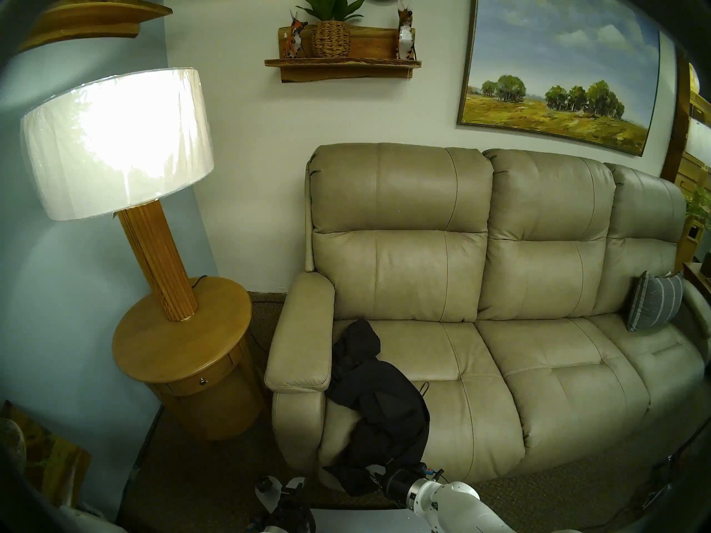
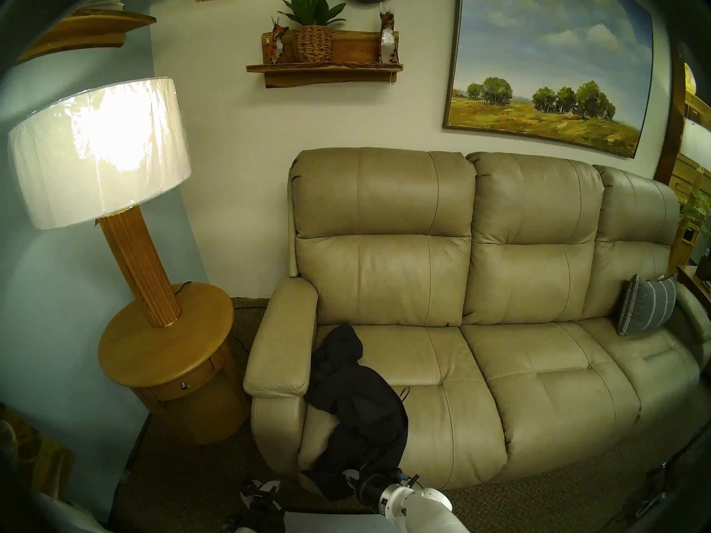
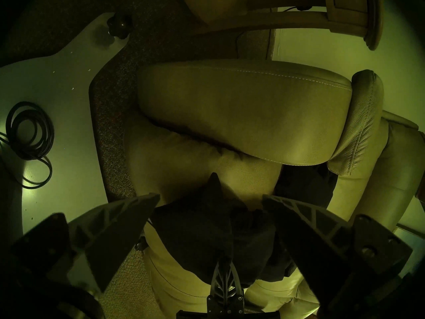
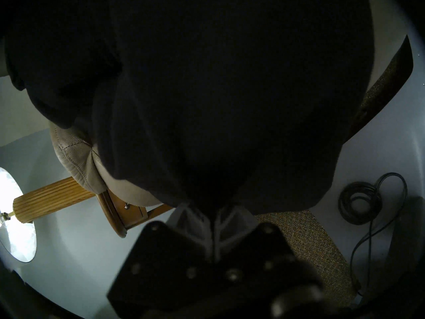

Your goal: Drape jacket on sofa arm

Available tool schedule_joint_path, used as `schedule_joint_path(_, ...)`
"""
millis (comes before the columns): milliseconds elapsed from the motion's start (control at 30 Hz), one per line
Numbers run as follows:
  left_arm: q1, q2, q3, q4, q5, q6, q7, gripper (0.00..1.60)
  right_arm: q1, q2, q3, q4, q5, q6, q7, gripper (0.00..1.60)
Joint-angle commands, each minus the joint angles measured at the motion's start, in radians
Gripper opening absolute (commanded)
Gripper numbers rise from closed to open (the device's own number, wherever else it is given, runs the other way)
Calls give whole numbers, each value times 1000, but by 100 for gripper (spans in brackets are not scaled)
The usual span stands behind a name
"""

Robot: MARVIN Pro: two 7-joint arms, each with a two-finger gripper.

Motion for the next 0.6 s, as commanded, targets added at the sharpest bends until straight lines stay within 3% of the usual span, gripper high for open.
schedule_joint_path(0, 21, -3, -12, 0, 1, -20, -47, 160, 29, -35, -31, -48, 6, 13, 48, 0)
schedule_joint_path(567, 40, -2, -33, -7, 18, -58, -113, 160, 107, -51, -199, -192, 5, 63, 131, 0)
